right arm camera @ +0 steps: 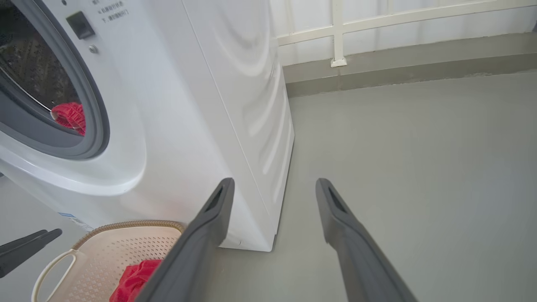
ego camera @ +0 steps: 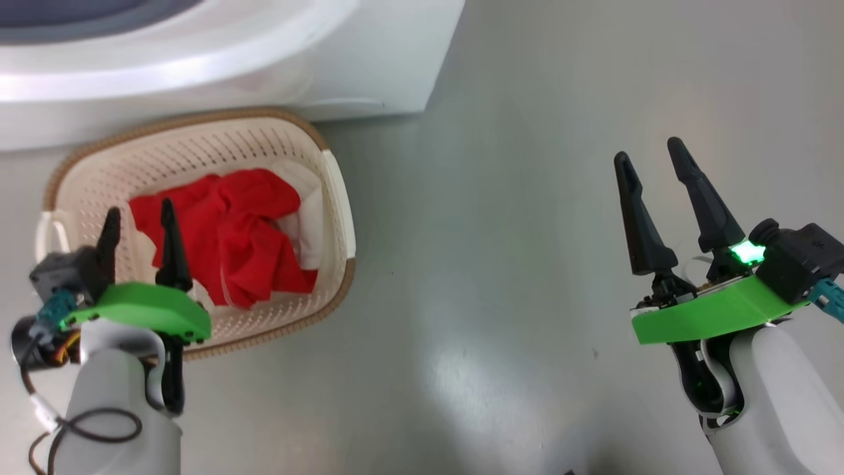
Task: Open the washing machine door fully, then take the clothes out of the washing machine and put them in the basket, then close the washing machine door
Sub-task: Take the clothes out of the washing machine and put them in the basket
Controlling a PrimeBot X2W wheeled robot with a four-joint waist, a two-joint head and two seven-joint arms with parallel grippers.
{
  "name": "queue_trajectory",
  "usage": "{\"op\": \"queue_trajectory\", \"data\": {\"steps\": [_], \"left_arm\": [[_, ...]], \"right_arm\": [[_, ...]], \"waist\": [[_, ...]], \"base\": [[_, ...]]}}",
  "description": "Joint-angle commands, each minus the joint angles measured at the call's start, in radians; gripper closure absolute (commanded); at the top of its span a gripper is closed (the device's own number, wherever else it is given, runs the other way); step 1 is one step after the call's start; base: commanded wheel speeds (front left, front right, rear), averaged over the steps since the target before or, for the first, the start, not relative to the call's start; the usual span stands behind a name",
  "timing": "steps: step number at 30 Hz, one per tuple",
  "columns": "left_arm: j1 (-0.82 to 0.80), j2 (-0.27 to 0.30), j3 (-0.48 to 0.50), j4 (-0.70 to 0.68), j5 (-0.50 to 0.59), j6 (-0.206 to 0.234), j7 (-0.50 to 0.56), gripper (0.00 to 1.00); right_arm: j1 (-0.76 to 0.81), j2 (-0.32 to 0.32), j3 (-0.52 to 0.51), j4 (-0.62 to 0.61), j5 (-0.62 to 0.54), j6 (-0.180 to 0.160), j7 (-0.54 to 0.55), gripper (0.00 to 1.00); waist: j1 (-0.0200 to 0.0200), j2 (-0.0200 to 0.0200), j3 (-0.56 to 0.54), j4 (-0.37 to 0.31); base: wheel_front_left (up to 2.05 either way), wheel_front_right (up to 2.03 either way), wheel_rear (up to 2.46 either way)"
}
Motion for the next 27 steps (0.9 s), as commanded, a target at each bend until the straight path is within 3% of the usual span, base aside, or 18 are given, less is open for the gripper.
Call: {"op": "queue_trajectory", "data": {"steps": [1,27], "left_arm": [[0.046,0.028,0.02,-0.026,-0.006,-0.008,-0.005,0.0],[0.342,0.028,-0.049,-0.333,-0.02,-0.032,-0.005,0.0]], "right_arm": [[0.04,0.0,0.024,-0.017,0.008,0.008,-0.006,0.0],[0.249,-0.027,0.016,0.041,0.013,0.008,-0.006,0.0]], "waist": [[0.0,0.0,-0.063,0.01],[0.0,0.0,-0.43,0.065]], "base": [[0.0,0.0,0.0],[0.0,0.0,0.0]]}}
